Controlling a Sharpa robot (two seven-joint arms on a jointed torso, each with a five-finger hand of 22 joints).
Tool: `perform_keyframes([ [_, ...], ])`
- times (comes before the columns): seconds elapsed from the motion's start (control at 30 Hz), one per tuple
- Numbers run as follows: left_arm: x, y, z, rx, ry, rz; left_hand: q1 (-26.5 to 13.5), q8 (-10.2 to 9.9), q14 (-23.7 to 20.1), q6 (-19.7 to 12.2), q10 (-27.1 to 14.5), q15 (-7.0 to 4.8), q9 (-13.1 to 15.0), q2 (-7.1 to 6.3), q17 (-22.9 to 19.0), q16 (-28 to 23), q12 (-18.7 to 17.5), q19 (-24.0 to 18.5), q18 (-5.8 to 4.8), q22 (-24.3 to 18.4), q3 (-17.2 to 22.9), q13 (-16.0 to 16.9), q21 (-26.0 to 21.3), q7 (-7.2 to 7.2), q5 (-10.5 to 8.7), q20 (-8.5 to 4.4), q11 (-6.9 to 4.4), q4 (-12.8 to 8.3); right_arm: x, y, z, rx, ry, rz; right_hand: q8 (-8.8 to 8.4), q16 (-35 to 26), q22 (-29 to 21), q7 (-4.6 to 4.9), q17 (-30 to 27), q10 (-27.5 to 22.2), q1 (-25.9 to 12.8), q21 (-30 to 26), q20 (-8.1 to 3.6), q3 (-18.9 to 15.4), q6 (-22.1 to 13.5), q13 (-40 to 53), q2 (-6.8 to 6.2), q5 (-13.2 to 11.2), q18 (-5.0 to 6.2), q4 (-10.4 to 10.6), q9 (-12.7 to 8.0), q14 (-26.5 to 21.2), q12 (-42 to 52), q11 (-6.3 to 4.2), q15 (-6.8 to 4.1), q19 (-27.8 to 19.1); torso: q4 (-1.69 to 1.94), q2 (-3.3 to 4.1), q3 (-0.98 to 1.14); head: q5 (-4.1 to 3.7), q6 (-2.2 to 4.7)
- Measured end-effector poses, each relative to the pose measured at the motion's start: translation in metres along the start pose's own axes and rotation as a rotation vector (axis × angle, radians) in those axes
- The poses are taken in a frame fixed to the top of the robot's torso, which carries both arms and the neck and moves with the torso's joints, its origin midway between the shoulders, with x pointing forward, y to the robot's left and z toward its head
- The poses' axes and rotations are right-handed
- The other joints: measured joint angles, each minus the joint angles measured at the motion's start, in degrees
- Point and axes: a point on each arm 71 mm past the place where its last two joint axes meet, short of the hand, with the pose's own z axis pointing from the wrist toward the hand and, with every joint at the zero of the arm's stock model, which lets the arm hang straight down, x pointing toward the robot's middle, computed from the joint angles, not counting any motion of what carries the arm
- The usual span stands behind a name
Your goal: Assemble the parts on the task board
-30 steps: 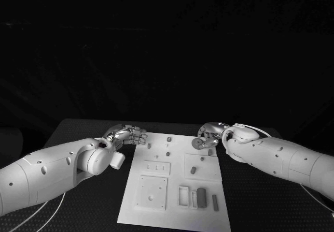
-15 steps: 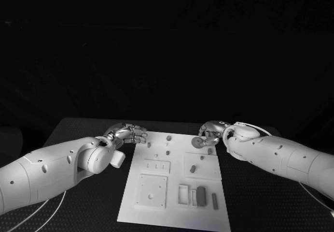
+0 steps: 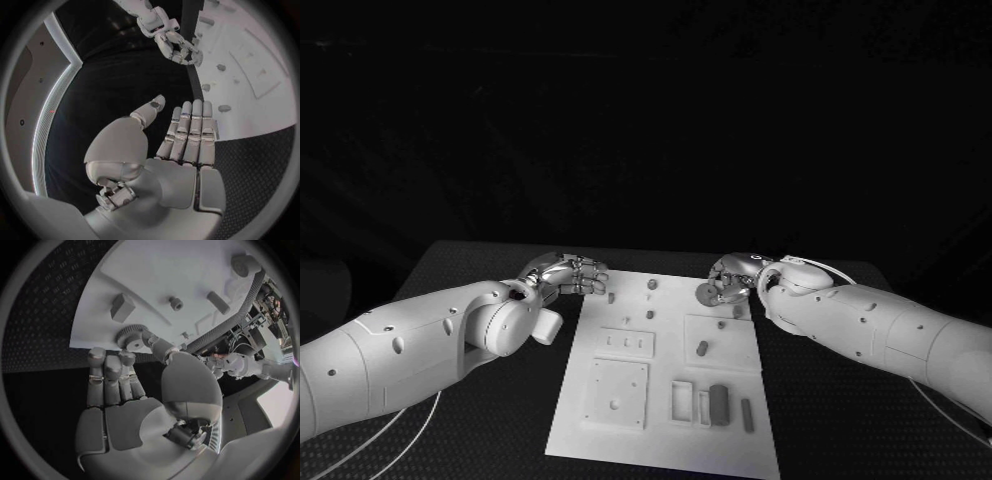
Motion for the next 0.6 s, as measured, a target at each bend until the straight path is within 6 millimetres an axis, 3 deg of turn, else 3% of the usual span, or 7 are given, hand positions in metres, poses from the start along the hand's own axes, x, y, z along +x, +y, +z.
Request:
perform_keyframes([
  [0.27,0.0003,0.0001,0.0003,0.000,0.001,0.000,0.00,0.00,0.00,0.00,0.00,0.00,0.00,0.00,0.05,0.00,0.00,0.00,0.00,0.00,0.00,0.00,0.00,0.00,0.00,0.00,0.00,0.00,0.0012,-0.0001,0.0000,-0.002,0.000,0.005,0.65,0.31,0.00,-0.51,-0.26,-0.16,0.19,0.01,0.00,-0.04,0.31,-0.75,2.06,0.00,0.02,-0.68,-0.01,-0.08,0.64,-0.01,0.08,0.00,-0.09,-0.03,-0.04,0.25,-0.18],
  [0.43,0.0006,0.0001,0.0004,0.000,0.002,0.000,0.00,0.00,0.00,0.00,0.00,0.00,0.00,0.00,0.05,0.00,0.00,0.00,0.00,-0.01,0.00,0.00,0.00,0.00,0.00,0.00,0.00,0.00,0.0017,0.0005,0.0001,-0.004,-0.001,0.005,1.38,0.32,0.00,-0.62,-0.37,-0.18,0.08,0.01,0.01,-0.16,0.43,-1.23,2.64,0.00,0.05,-1.12,0.43,-0.09,1.06,-0.03,0.09,0.00,-0.14,-0.03,-0.05,0.18,-0.26],
  [0.6,0.0007,0.0000,0.0006,0.000,0.002,0.000,0.00,0.00,0.00,0.00,0.00,0.00,0.01,0.00,0.05,0.00,0.00,0.00,0.00,-0.01,0.00,0.01,0.00,0.00,0.00,0.00,0.00,0.00,0.0025,0.0018,0.0004,-0.002,-0.004,-0.001,1.72,0.57,0.00,-0.69,-0.51,-0.19,-0.13,0.01,0.01,-0.16,0.50,-1.57,2.43,0.00,0.11,-1.11,0.52,-0.09,1.06,-0.04,0.09,0.00,-0.14,-0.04,-0.05,0.04,-0.34],
])
